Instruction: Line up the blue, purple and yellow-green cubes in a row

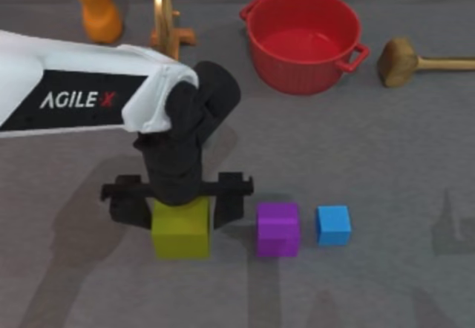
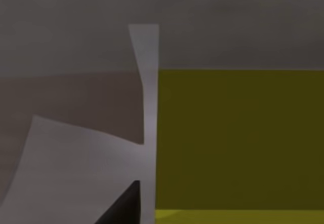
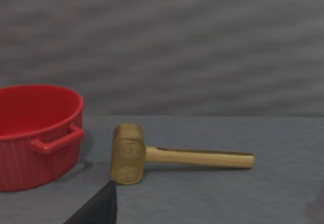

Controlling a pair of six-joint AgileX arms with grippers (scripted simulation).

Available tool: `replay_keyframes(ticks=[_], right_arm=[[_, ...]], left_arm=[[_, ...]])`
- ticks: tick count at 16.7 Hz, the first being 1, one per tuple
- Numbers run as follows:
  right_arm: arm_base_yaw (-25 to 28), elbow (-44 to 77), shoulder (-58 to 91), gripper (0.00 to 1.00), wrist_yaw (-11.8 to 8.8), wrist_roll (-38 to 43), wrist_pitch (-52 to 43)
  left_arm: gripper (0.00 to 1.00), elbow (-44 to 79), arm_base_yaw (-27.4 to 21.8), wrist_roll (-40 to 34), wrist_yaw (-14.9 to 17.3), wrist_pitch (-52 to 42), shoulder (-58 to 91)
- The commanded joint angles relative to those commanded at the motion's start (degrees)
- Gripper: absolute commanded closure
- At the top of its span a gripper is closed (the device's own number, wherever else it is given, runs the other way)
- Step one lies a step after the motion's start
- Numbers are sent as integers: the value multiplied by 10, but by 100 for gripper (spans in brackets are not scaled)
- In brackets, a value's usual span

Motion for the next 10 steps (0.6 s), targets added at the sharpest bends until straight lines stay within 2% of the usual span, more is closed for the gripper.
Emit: replay_keyframes(ticks=[10], right_arm=[[0, 0, 0, 0, 0, 0, 0]], left_arm=[[0, 8, 1, -1, 0, -10, -3]])
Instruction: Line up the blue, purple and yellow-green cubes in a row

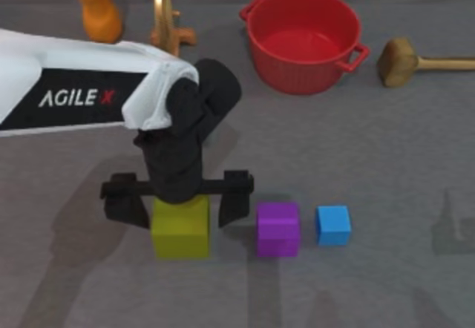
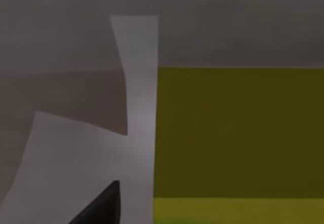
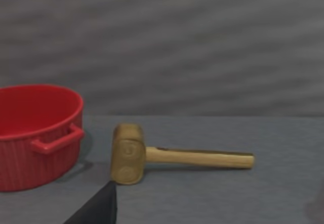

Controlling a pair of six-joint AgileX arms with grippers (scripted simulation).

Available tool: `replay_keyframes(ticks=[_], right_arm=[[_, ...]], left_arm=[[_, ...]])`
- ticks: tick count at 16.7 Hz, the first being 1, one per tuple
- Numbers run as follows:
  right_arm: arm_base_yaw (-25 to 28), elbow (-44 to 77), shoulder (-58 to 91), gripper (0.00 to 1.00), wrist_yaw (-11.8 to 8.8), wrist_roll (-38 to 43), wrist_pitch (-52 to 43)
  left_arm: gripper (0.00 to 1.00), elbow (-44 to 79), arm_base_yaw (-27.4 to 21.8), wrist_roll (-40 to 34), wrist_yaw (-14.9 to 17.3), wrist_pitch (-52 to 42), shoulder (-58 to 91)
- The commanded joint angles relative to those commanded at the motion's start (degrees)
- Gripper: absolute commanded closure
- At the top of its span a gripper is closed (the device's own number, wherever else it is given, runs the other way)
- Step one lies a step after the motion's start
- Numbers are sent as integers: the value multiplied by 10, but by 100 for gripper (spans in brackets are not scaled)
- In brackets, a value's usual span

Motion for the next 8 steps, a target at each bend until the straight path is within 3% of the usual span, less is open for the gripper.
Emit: replay_keyframes(ticks=[8], right_arm=[[0, 0, 0, 0, 0, 0, 0]], left_arm=[[0, 84, 10, -2, 0, -137, -52]])
